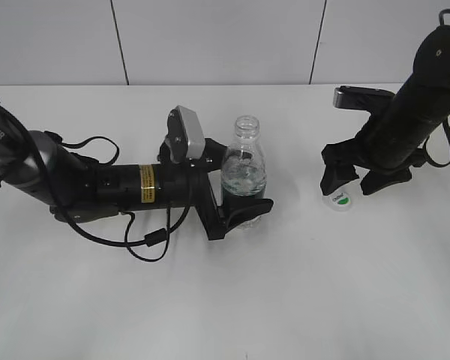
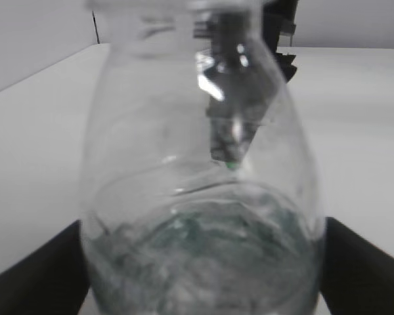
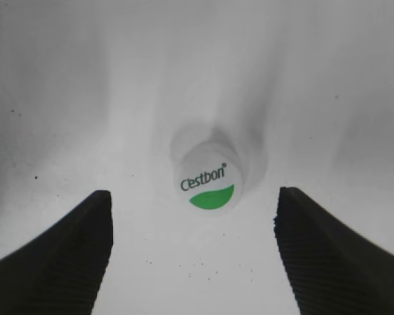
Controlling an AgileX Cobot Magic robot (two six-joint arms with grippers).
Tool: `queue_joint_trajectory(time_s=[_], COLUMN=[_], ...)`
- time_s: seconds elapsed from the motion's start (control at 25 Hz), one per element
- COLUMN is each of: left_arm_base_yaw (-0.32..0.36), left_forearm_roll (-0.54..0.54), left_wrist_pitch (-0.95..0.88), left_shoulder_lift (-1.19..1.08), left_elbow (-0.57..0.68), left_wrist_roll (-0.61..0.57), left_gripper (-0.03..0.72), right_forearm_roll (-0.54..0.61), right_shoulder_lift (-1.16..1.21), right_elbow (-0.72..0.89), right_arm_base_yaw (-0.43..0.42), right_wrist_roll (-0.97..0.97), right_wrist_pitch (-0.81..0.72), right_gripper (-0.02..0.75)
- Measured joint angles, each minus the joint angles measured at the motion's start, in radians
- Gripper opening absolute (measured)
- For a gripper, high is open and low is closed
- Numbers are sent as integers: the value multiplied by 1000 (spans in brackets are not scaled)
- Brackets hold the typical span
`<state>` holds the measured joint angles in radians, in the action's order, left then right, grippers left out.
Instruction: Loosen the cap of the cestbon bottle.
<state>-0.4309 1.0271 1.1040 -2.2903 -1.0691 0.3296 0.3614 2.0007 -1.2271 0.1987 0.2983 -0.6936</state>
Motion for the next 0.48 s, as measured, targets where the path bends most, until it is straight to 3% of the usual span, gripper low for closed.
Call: queue_joint_trajectory(time_s=[0.16, 0.48], left_arm_base_yaw=[22, 88], left_forearm_roll=[44, 237], left_wrist_pitch=[3, 6], left_shoulder_lift=[0, 0], left_elbow=[0, 0], left_wrist_roll=[19, 62], left_gripper=[608, 594], right_forearm_roll=[0, 0], right_shoulder_lift=[0, 0], right_elbow=[0, 0], right_arm_base_yaw=[0, 0], right_wrist_roll=[0, 0], right_wrist_pitch=[-10, -36], right_gripper=[587, 588])
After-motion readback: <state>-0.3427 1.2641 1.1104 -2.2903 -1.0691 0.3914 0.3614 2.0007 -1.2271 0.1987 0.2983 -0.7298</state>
